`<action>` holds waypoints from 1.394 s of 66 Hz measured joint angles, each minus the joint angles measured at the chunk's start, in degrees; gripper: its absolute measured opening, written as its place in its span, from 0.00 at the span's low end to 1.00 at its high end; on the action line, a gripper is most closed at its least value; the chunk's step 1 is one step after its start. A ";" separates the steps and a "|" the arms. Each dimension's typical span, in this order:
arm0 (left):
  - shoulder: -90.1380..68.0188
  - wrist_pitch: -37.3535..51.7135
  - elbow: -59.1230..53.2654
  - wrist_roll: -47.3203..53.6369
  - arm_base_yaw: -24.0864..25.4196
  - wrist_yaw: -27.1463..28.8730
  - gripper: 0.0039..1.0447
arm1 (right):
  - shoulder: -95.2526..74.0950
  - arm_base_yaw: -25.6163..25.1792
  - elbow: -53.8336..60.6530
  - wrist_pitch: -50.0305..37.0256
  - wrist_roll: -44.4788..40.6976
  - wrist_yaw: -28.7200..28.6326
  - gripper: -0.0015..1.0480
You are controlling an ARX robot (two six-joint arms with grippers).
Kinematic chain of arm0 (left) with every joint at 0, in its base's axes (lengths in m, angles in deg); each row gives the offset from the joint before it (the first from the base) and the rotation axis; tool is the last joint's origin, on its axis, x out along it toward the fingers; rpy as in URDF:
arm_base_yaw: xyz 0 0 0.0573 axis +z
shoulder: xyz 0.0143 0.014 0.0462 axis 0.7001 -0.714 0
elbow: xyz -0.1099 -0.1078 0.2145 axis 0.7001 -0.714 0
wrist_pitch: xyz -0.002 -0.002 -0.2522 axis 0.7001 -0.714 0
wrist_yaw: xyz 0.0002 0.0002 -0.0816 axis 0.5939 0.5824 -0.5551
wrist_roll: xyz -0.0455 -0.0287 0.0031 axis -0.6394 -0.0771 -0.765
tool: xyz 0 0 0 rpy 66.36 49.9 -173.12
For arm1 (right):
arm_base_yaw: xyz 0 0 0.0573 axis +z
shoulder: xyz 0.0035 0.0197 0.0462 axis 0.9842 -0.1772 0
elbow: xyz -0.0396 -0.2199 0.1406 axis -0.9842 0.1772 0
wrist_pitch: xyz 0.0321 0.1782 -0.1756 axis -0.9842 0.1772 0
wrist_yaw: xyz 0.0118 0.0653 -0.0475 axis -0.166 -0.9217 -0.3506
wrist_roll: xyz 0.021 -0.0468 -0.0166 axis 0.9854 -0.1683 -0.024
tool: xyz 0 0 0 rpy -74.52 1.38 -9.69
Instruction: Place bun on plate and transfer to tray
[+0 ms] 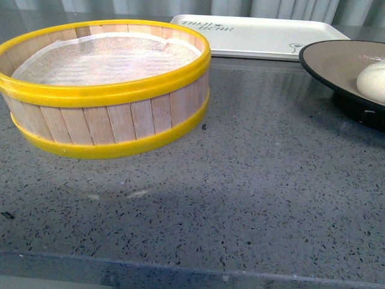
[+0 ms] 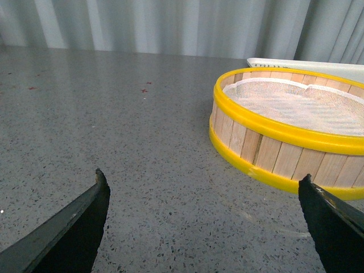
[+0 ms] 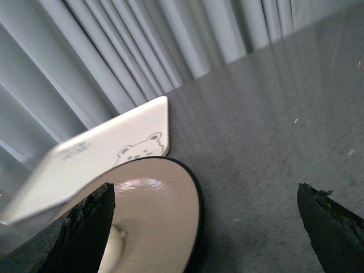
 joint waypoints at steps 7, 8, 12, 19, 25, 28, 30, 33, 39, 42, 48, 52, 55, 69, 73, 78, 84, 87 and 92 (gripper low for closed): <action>0.00 0.00 0.00 0.00 0.00 -0.02 0.94 | -4.20 -0.28 -3.43 4.42 15.63 -5.16 0.91; 0.00 0.00 0.00 0.02 0.00 -0.02 0.94 | -4.61 -0.02 -3.69 5.22 17.90 -5.60 0.91; 0.00 0.00 0.00 0.00 0.00 0.00 0.94 | -5.44 0.68 -3.91 7.04 23.23 -7.02 0.91; 0.00 0.00 0.00 0.00 0.00 0.00 0.94 | -6.99 0.59 -4.00 9.22 29.29 -8.79 0.91; 0.00 0.00 0.00 0.00 0.00 0.00 0.94 | -8.72 -1.16 -4.35 10.86 31.67 -9.86 0.91; 0.00 0.00 0.00 0.00 0.00 0.00 0.94 | -9.60 -1.99 -4.72 11.89 32.72 -10.34 0.91; 0.00 0.00 0.00 0.00 0.00 0.00 0.94 | -10.36 -2.45 -5.03 12.02 33.53 -10.64 0.91; 0.00 0.00 0.00 0.00 0.00 0.00 0.94 | -10.95 -2.54 -5.51 12.66 34.05 -10.71 0.91; 0.00 0.00 0.00 0.00 0.00 0.00 0.94 | -12.26 -2.34 -6.40 12.85 35.41 -11.17 0.91; 0.00 0.00 0.00 0.00 0.00 0.00 0.94 | -12.94 -2.05 -6.91 12.81 36.11 -11.30 0.91; 0.00 0.00 0.00 0.02 0.00 0.00 0.94 | -14.32 -1.16 -7.72 12.44 37.68 -11.45 0.91; 0.00 0.00 0.00 0.00 0.00 0.00 0.94 | -15.23 -0.26 -8.11 12.26 38.64 -11.41 0.91; 0.00 0.00 0.00 0.00 0.00 0.00 0.94 | -15.91 0.61 -8.24 12.09 39.52 -11.28 0.91; 0.00 0.00 0.00 0.00 0.00 0.00 0.94 | -17.68 5.07 -8.48 11.39 42.47 -10.38 0.91; 0.00 0.00 0.00 0.00 0.00 0.00 0.94 | -18.25 6.05 -8.63 11.02 43.04 -10.34 0.91; 0.00 0.00 0.00 0.00 0.00 0.00 0.94 | -19.41 7.15 -8.98 10.40 43.63 -10.08 0.91; 0.00 0.00 0.00 0.00 0.00 0.00 0.94 | -21.00 7.96 -9.70 9.51 44.28 -9.53 0.84; 0.00 0.00 0.00 0.00 0.00 0.00 0.94 | -21.64 8.09 -10.12 9.18 44.44 -9.51 0.77; 0.00 0.00 0.00 0.00 0.00 0.00 0.94 | -22.21 8.22 -10.56 8.90 44.61 -9.22 0.66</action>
